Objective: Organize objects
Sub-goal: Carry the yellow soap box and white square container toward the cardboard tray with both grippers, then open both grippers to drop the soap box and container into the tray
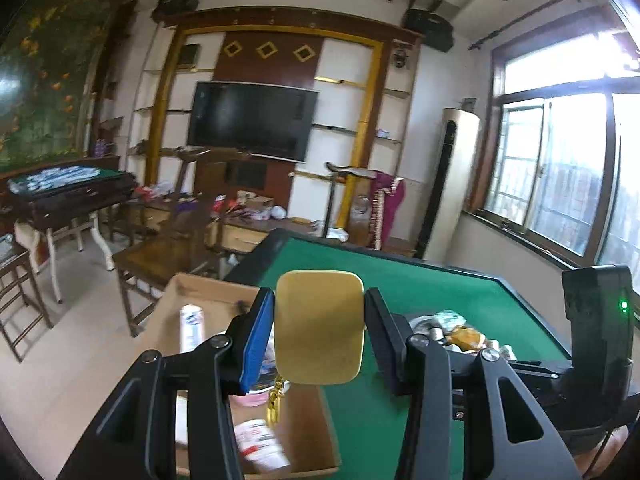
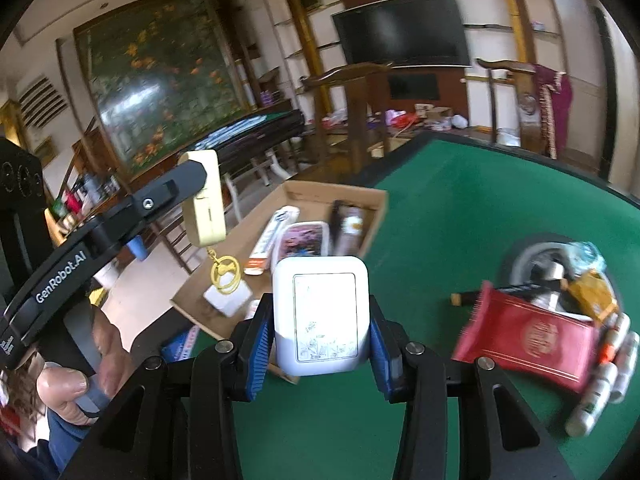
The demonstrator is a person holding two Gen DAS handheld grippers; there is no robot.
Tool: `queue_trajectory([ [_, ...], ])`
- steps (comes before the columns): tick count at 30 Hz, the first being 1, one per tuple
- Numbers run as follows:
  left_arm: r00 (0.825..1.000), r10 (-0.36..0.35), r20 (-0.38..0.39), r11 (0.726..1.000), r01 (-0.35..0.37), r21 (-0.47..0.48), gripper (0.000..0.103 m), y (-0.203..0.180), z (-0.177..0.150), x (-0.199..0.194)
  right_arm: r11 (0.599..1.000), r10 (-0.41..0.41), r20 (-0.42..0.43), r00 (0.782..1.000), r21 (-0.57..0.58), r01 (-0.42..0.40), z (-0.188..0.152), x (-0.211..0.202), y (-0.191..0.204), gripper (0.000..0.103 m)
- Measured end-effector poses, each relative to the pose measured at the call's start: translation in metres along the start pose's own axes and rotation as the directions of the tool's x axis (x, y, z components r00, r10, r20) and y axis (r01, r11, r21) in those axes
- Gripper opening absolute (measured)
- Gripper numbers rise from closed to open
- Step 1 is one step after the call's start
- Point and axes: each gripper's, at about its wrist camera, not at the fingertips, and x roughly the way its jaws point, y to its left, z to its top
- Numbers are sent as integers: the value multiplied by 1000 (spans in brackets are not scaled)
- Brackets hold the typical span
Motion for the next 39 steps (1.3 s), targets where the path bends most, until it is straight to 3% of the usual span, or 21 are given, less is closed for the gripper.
queue_trajectory([
  [7,995,49,-83,998,-52,-37,45,36,-19,5,999,41,-87,995,-27,-44,-6,50,23,47],
  [16,983,54,-175,994,-69,-81,45,59,-43,27,998,28,-164,986,-50,-36,-17,94,33,47],
  [39,949,35,-312,979,-96,-181,45,92,-69,70,998,-30,-217,976,-54,19,-5,144,29,47],
])
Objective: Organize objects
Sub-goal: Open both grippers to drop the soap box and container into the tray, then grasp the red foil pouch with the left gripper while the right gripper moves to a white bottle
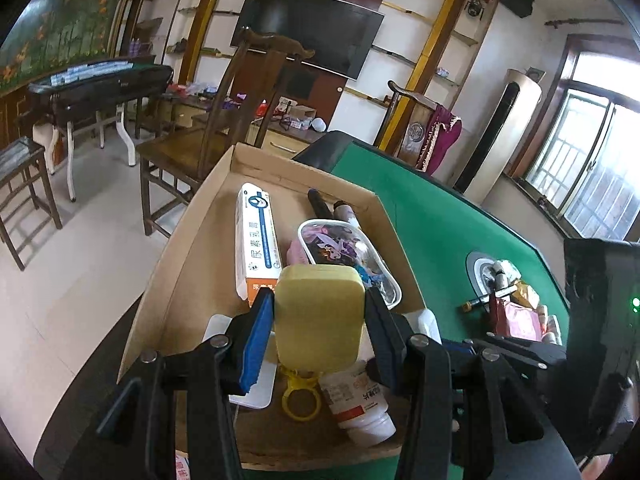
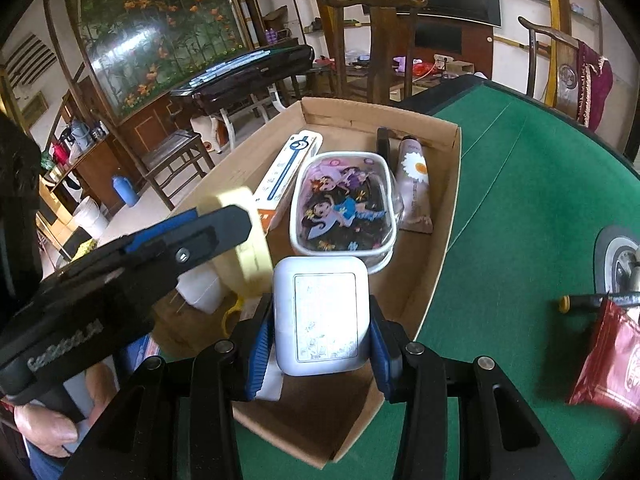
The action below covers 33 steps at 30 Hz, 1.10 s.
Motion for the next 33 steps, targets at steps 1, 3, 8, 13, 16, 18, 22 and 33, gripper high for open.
queue_trajectory([
  [1,1000,1,-1,1000,-1,0,45,0,0,0,1000,-3,-3,1000,3,3,2,2,-1,47],
  [3,1000,1,-5,1000,-1,0,45,0,-1,0,1000,-10,-16,1000,6,10,3,7,-2,47],
  [8,1000,-7,-9,1000,7,-6,45,1,-3,-3,1000,-17,-29,999,13,18,3,16,-6,47],
  [13,1000,2,-17,1000,-3,-20,46,3,-4,-1,1000,-11,-26,1000,1,11,4,13,-3,54],
  [16,1000,9,-2,999,-9,-32,46,5,-4,-6,1000,-7,3,1000,-2,7,0,-1,-4,54],
  [18,1000,10,3,999,-10,-37,46,5,-4,-10,1000,13,23,1000,15,-13,-3,-12,-8,54],
  [22,1000,-5,19,1000,6,-24,47,-7,-2,-20,995,52,74,996,79,-58,-14,-49,-30,58],
  [33,988,-154,6,982,152,114,56,-109,-12,-28,917,-152,89,984,386,106,-38,-112,-201,75],
])
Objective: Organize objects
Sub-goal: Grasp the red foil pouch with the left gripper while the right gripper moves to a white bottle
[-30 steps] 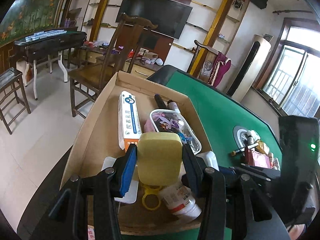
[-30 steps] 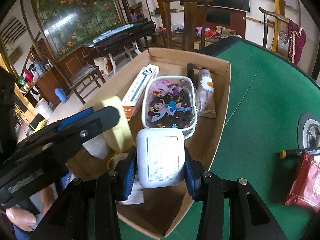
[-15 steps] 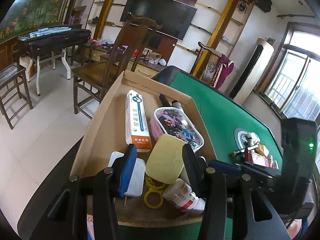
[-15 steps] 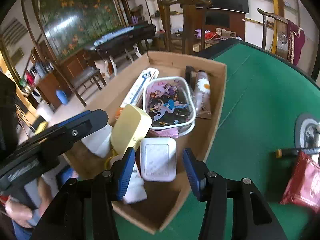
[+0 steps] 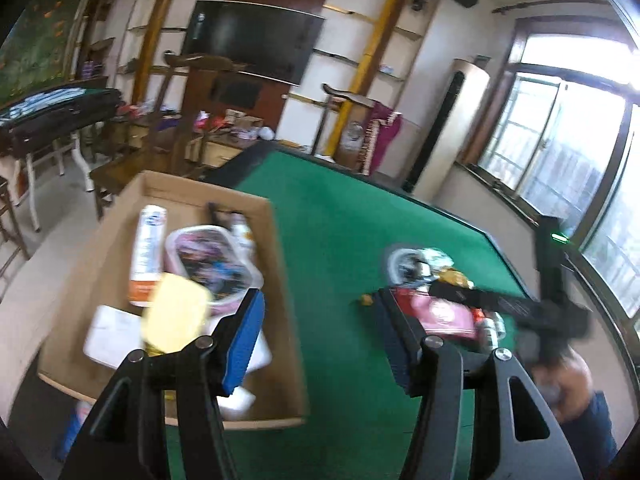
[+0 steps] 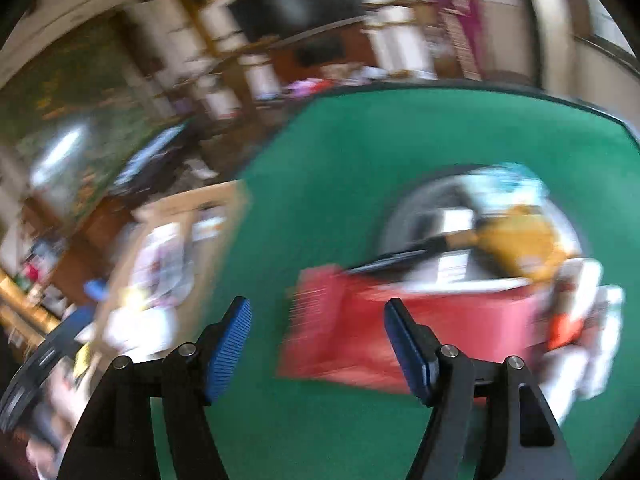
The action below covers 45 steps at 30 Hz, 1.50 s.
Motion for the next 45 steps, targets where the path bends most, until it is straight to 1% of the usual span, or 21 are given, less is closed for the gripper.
queue_trajectory([
  [5,996,-51,-72,998,54,44,56,-30,-11,17,995,-96,-55,994,27,98,11,22,-47,75],
  [9,993,-47,-108,995,56,84,56,-41,-20,24,997,-50,-89,995,52,55,-8,14,-46,75],
  [11,991,-47,-122,995,57,80,56,-44,-22,26,992,76,-133,988,108,-62,-26,2,-36,76],
  [12,990,-51,-130,995,61,75,56,-45,-24,25,975,203,-167,965,120,-184,-40,-5,-24,76],
  [13,987,-65,-144,995,75,67,56,-46,-25,27,956,280,-166,945,138,-259,-47,-11,-19,76],
  [15,980,-84,-179,994,94,50,57,-50,-29,31,916,379,-126,917,192,-352,-58,-26,-18,76],
  [16,977,-86,-197,995,96,42,58,-53,-31,34,913,382,-100,919,195,-359,-61,-36,-19,76],
  [19,964,-91,-250,995,97,12,63,-62,-36,45,957,260,-27,965,139,-254,-61,-59,-29,76],
  [20,957,-80,-278,996,85,6,65,-66,-38,51,962,233,-6,972,148,-230,-61,-64,-34,76],
  [22,939,-43,-340,999,38,-19,69,-75,-40,67,960,217,44,975,173,-221,-57,-77,-47,76],
  [24,918,-49,-393,998,31,-52,70,-84,-42,81,954,218,73,973,192,-229,-52,-84,-57,76],
  [25,899,-34,-436,998,7,-62,70,-92,-45,93,953,215,94,972,199,-230,-52,-91,-60,76],
  [27,883,14,-468,998,-43,-50,71,-105,-47,105,953,188,130,974,215,-212,-52,-101,-67,76],
  [29,867,124,-483,989,-145,-7,71,-120,-48,118,953,172,155,973,222,-204,-50,-114,-73,76],
  [31,849,183,-496,979,-203,14,71,-134,-50,130,949,169,188,968,234,-211,-46,-126,-83,76],
  [36,797,379,-471,923,-360,133,72,-157,-55,157,966,93,222,971,215,-142,-41,-140,-95,76],
  [38,776,417,-473,907,-390,158,74,-158,-61,168,964,92,203,975,227,-139,-39,-136,-99,76],
  [39,778,414,-473,908,-392,150,73,-155,-64,172,962,91,196,976,234,-137,-40,-134,-103,77],
  [41,811,394,-433,919,-359,163,67,-149,-66,170,958,75,163,984,262,-116,-43,-129,-109,81],
  [42,824,375,-425,927,-330,177,59,-146,-66,166,959,69,150,986,262,-107,-44,-126,-110,81],
  [45,844,335,-418,942,-285,179,52,-125,-60,154,968,15,95,995,247,-38,-47,-117,-109,80],
])
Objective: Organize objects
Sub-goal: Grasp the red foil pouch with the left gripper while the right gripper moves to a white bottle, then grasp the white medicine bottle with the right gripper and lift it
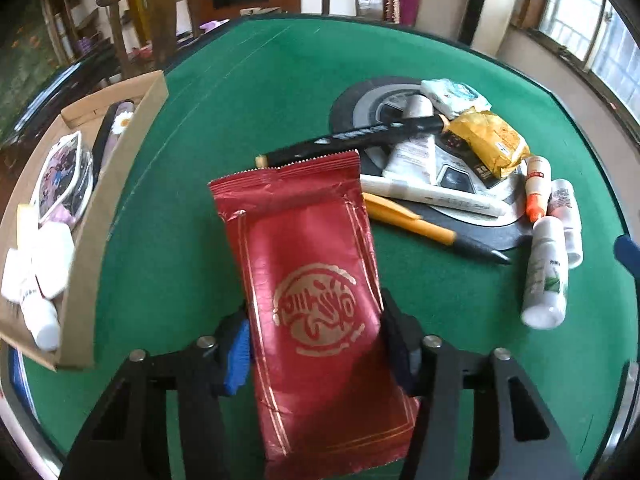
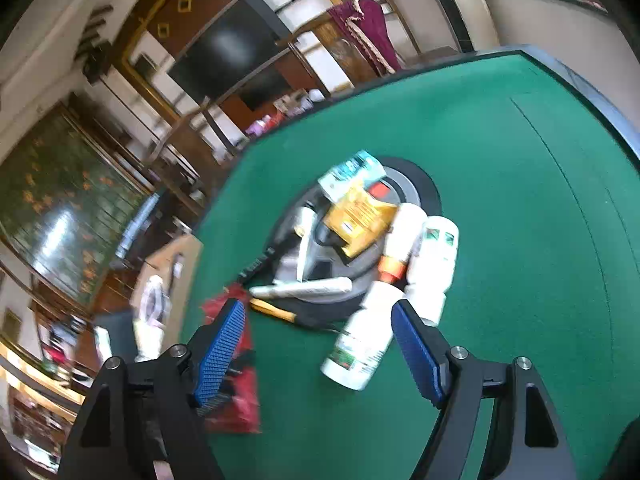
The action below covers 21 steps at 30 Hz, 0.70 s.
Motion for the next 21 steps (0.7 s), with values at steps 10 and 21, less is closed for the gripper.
queue_trajectory([
  [10,996,-12,90,997,6,75,59,25,12,10,990,-143,-130,981,-21,141,-17,47,-5,53],
  [21,990,-44,133,993,29,112,65,19,17,18,883,-345,-59,937,-360,302,-36,68,19,36],
])
